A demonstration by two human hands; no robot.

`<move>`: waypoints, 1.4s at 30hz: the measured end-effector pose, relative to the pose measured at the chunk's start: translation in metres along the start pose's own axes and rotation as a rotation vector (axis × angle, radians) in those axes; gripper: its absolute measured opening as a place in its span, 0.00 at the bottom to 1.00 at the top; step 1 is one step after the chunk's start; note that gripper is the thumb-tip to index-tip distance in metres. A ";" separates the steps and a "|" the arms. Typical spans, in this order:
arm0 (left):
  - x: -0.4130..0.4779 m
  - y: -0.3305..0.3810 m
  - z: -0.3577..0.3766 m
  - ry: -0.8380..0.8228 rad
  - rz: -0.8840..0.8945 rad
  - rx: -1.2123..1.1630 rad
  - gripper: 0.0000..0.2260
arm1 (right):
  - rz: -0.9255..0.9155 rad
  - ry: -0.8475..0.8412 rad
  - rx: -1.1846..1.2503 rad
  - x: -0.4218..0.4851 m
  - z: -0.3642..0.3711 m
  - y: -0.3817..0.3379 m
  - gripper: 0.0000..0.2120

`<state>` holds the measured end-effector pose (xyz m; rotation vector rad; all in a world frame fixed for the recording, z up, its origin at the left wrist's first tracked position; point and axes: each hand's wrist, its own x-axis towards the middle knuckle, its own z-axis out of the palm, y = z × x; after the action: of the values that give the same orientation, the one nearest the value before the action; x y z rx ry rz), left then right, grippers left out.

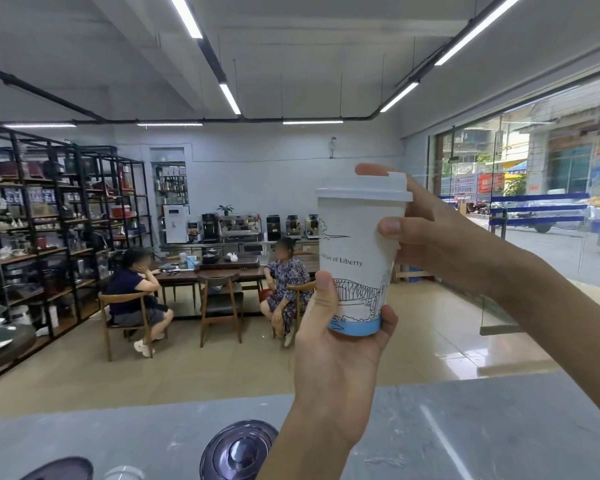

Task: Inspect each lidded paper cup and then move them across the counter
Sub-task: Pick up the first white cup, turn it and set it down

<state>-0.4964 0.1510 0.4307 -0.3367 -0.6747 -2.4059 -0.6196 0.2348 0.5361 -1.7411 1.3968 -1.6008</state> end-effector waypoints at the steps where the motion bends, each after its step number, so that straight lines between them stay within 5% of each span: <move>1: 0.001 -0.004 0.001 0.014 0.054 0.016 0.17 | 0.001 0.015 -0.017 0.000 0.002 -0.002 0.35; 4: 0.005 -0.015 0.006 0.113 0.245 0.152 0.27 | 0.001 0.137 -0.160 -0.004 0.012 -0.009 0.41; 9: 0.009 -0.030 0.002 0.173 0.494 0.468 0.28 | 0.001 0.298 -0.196 -0.012 0.026 -0.009 0.44; 17: 0.003 -0.012 -0.011 -0.148 -0.009 0.189 0.22 | 0.027 0.123 -0.101 -0.012 -0.003 -0.005 0.30; 27: 0.009 -0.026 -0.011 -0.118 0.069 0.223 0.22 | 0.045 0.036 -0.023 -0.015 -0.018 0.005 0.37; 29: 0.011 -0.034 -0.011 -0.058 0.133 0.276 0.24 | 0.056 0.085 -0.101 -0.020 -0.015 0.007 0.33; 35: 0.017 -0.058 -0.027 0.083 0.343 0.458 0.28 | 0.058 0.255 -0.292 -0.033 -0.012 0.023 0.48; 42: 0.038 -0.040 -0.058 -0.037 0.144 0.937 0.26 | 0.108 0.205 -0.224 -0.031 -0.042 0.063 0.37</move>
<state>-0.5554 0.1288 0.3814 -0.0233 -1.6116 -1.7048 -0.6782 0.2477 0.4799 -1.6225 1.7967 -1.6559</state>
